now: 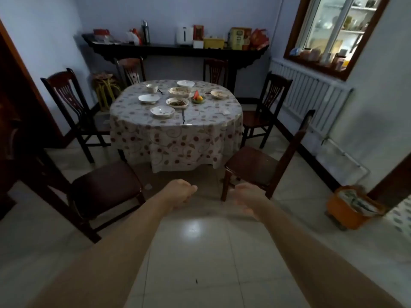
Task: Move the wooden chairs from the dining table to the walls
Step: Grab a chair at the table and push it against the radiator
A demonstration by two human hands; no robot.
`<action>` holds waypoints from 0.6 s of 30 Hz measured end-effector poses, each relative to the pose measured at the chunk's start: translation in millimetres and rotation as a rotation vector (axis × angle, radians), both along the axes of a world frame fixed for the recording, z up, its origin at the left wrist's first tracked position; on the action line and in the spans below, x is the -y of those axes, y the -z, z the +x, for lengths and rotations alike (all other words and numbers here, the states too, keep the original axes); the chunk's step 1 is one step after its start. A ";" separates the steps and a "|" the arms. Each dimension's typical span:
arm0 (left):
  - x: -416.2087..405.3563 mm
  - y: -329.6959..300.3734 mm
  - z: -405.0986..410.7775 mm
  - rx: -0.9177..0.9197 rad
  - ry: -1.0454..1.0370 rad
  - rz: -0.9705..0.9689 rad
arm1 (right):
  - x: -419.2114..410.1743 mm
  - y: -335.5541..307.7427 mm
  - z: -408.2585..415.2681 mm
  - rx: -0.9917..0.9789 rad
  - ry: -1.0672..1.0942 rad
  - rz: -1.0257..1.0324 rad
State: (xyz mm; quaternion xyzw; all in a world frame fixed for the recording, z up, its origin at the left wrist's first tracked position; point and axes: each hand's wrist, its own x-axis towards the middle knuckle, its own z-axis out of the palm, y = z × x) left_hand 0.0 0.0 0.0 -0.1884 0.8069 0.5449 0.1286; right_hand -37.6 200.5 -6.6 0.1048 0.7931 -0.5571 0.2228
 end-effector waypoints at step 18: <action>-97.2 -4.9 -215.4 -0.036 0.181 -0.103 | -87.8 2.8 -193.0 -0.116 0.165 0.041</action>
